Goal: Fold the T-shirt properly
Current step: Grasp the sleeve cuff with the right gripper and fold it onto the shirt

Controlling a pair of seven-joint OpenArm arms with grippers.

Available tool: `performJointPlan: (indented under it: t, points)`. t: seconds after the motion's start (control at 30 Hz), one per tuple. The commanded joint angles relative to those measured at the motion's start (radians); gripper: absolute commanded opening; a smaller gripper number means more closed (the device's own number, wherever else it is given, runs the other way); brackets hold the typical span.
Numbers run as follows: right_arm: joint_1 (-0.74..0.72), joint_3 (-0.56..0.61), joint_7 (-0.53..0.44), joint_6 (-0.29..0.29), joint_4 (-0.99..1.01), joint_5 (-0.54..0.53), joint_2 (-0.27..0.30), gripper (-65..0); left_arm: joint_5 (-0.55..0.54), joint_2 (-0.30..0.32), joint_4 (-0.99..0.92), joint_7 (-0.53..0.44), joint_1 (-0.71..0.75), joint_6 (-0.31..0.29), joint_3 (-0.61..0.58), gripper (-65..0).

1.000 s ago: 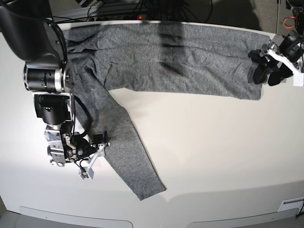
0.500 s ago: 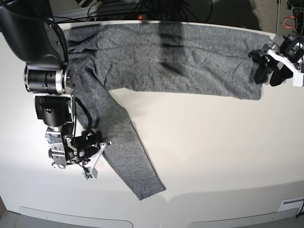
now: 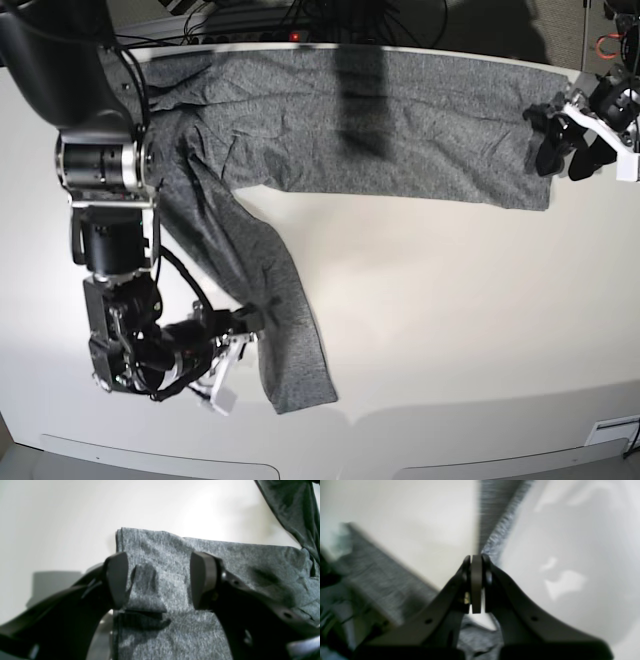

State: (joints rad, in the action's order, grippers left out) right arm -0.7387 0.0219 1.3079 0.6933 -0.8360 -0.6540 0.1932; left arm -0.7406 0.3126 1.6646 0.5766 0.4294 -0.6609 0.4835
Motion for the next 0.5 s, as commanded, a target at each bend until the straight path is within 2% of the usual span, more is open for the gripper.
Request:
performJointPlan:
  t: [0.0, 0.2, 0.47]
  points:
    - [-0.008, 0.012, -0.002, 0.005, -0.044, -0.033, -0.003, -65.0, -0.018, 0.014, 0.016, -0.024, 0.000, -0.005, 0.008, -26.8]
    - [0.185, 0.113, 0.003, 0.005, -0.340, -0.085, -0.018, -65.0, -0.018, 0.014, 0.016, -0.024, 0.000, -0.005, 0.008, -26.8]
    - [0.462, 0.209, 0.001, -0.013, -0.794, -0.079, -0.019, -65.0, -0.017, 0.014, 0.016, -0.024, 0.000, -0.005, 0.008, -26.8]
